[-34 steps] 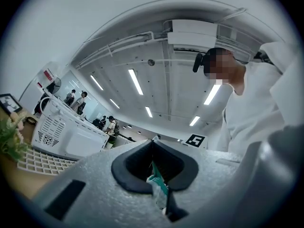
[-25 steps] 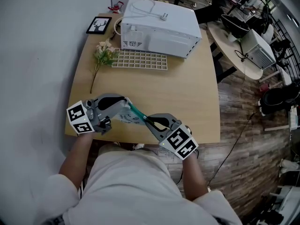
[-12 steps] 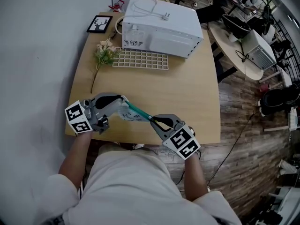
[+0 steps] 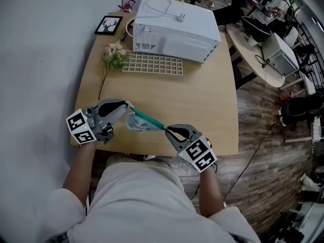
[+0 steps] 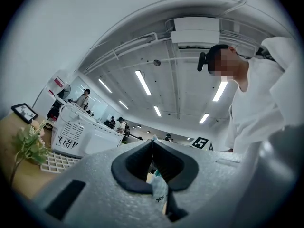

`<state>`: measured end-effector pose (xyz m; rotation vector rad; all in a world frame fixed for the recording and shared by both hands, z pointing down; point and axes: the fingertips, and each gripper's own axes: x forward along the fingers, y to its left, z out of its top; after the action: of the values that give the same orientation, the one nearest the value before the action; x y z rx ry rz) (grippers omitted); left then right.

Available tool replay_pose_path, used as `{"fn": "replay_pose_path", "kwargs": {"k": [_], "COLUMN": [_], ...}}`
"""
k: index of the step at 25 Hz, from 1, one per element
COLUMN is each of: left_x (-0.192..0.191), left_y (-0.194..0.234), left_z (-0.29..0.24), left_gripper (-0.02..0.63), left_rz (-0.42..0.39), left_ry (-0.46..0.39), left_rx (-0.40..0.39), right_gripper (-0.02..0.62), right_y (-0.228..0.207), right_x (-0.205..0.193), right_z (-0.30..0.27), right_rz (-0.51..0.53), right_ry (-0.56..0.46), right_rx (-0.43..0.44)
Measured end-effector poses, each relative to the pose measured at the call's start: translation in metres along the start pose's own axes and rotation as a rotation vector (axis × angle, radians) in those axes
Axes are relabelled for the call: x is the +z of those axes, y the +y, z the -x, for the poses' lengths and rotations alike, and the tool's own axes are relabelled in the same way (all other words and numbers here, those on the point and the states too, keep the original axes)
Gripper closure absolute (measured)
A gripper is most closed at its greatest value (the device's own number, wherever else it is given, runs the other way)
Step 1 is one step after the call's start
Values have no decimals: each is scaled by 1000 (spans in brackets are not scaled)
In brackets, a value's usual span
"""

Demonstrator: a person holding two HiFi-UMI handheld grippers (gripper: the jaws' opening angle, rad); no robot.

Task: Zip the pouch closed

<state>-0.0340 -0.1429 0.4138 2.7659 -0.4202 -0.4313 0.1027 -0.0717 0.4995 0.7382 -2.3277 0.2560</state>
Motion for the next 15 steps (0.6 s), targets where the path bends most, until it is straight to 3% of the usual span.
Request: {"fn": "replay_pose_path", "kwargs": {"k": [6, 15], "left_x": [-12, -14], "left_y": [-1, -7], "left_z": [-6, -25], "left_gripper": [593, 592], "left_rz": [6, 4], "left_ry": [38, 33], "left_rx": [-5, -7], "right_gripper": [552, 548], "right_y": [1, -11], "right_x": [-12, -22], "right_z": [0, 12], "right_rz": [-26, -106], "right_ry": [13, -57], "right_rx": [-8, -55]}}
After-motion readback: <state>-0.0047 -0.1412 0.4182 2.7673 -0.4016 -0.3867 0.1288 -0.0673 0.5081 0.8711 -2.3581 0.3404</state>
